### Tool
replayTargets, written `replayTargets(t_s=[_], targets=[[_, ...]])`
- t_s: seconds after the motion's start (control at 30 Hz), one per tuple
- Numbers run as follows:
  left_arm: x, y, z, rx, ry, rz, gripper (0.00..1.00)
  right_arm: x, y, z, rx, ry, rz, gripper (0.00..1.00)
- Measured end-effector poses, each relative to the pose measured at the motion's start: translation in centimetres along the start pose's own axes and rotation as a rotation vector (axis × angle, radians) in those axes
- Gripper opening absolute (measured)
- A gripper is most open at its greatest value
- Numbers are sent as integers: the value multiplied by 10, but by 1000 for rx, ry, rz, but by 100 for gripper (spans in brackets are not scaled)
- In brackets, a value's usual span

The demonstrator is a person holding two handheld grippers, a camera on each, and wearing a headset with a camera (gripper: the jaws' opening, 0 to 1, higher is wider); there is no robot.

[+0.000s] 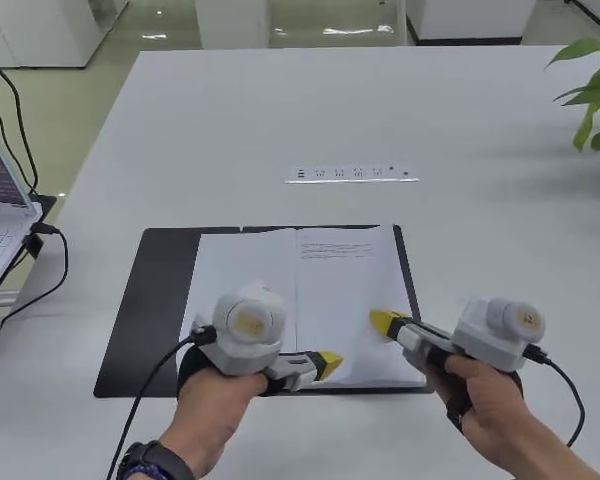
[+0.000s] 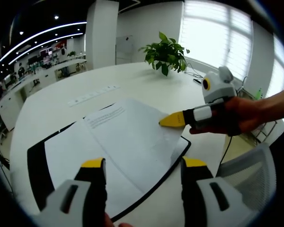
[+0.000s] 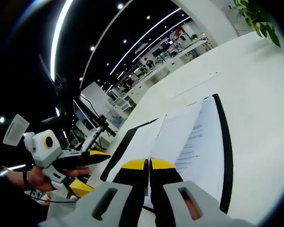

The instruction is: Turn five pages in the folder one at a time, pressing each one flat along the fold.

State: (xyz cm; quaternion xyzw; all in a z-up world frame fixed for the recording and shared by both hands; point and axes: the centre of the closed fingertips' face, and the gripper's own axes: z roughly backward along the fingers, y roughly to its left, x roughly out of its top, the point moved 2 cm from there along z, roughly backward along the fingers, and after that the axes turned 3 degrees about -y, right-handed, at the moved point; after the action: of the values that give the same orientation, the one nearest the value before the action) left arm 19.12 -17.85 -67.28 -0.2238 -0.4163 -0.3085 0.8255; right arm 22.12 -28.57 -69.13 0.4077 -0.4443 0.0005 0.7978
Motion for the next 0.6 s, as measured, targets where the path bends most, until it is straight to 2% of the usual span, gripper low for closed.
replayTargets(t_s=[0.13,0.33,0.5,0.6], targets=[[1,2,4,5,-11,4,65,-2,6,-4,7,3,4,0],[-6,2,10,-7,-2,0,66,-3,17,-15,25,9,17,0],[-5,18,21,21,-22,21,67,-2,25,-27,35,-9,-10,0],[-5,27,31,39,-30,33,67,-5,35,-37,48,-6,-14,0]])
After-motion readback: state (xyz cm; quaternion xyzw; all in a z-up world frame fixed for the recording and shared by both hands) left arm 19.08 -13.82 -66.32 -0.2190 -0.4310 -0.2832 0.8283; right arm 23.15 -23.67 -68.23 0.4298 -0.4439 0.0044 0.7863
